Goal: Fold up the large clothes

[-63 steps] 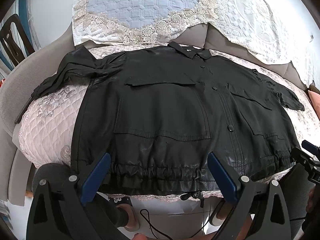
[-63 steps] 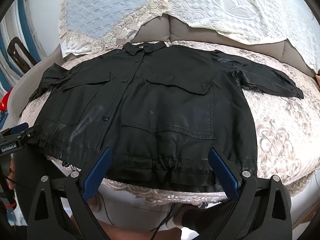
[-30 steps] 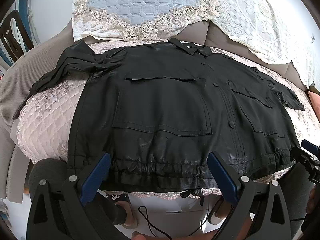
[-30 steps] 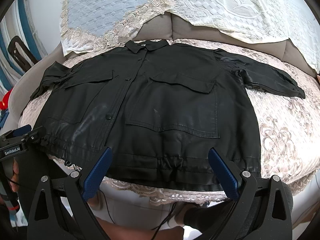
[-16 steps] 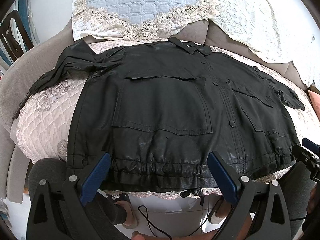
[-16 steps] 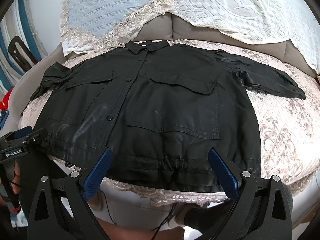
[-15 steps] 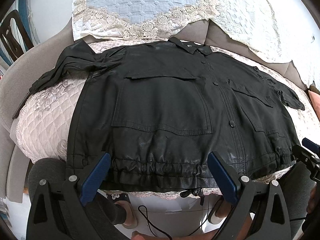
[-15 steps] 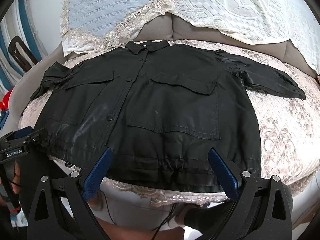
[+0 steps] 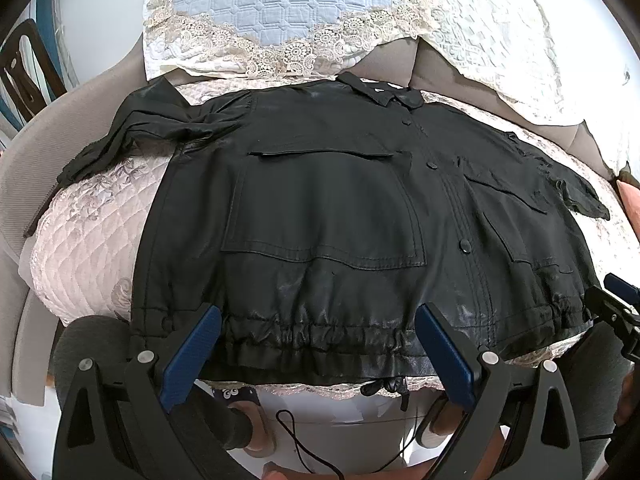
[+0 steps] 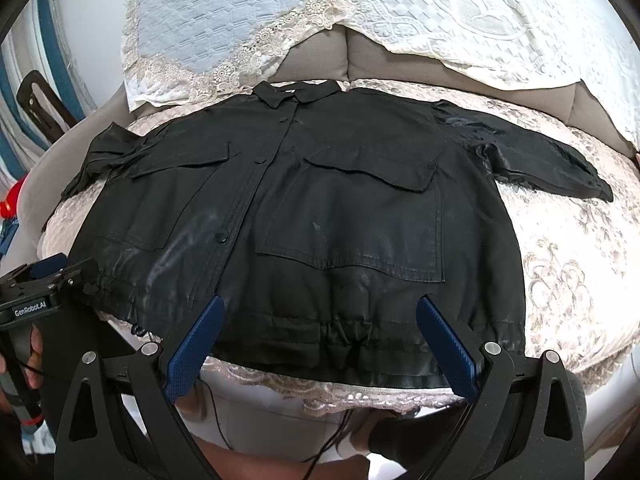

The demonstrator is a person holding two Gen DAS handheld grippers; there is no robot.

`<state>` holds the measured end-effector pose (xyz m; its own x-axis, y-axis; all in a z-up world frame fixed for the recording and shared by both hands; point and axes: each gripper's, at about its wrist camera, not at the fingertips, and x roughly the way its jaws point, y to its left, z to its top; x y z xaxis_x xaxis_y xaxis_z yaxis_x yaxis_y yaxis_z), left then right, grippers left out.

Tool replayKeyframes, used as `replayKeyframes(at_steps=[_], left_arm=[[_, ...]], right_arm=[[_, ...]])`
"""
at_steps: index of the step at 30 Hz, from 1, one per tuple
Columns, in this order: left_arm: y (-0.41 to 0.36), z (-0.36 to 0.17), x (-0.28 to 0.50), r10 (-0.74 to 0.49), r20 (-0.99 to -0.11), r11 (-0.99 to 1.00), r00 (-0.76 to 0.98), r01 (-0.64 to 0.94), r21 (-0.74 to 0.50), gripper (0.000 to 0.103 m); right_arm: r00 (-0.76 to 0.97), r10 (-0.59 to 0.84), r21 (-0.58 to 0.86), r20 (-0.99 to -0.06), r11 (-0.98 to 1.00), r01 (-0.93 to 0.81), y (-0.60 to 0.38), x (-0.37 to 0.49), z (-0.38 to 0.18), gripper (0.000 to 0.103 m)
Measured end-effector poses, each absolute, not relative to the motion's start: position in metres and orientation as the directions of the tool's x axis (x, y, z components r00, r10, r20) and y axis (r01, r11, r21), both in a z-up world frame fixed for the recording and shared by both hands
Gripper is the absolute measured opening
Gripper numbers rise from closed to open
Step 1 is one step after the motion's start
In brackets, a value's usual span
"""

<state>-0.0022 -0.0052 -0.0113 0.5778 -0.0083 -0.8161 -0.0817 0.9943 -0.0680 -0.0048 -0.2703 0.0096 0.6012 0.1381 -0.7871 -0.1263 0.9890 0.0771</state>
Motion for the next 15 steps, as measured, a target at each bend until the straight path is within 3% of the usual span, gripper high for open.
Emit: replayKeyframes(at_steps=[15], left_arm=[[-0.0007, -0.0211, 0.0017, -0.045, -0.83, 0.992, 0.556, -0.071, -0.102, 0.099]], right_arm=[[0.61, 0.115, 0.053, -0.784, 0.992, -0.118, -0.269, -0.0018, 0.0071, 0.096]])
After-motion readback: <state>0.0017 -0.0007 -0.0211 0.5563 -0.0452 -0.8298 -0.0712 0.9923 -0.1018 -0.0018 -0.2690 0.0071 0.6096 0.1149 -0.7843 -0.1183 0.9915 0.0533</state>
